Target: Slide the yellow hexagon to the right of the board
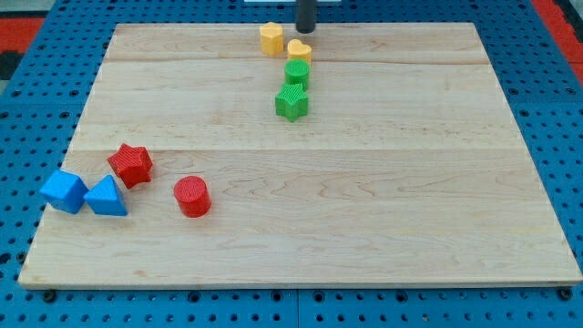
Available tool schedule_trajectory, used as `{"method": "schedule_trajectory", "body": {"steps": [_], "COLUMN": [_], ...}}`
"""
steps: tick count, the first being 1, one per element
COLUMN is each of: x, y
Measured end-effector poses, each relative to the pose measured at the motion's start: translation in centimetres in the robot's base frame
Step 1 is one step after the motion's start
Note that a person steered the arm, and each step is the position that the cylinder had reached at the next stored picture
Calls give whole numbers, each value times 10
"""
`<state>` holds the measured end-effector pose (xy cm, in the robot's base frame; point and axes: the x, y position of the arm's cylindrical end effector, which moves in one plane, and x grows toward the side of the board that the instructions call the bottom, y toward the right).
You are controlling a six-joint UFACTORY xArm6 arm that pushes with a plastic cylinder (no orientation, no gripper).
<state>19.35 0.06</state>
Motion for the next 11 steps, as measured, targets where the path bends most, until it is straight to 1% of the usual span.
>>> {"method": "schedule_trajectory", "body": {"steps": [1,2,3,4,5,6,9,10,11], "x": [1,0,12,25,30,46,30,65,187], "y": [-46,-142,-120,-83,-93,-79,-25,-62,-104]}}
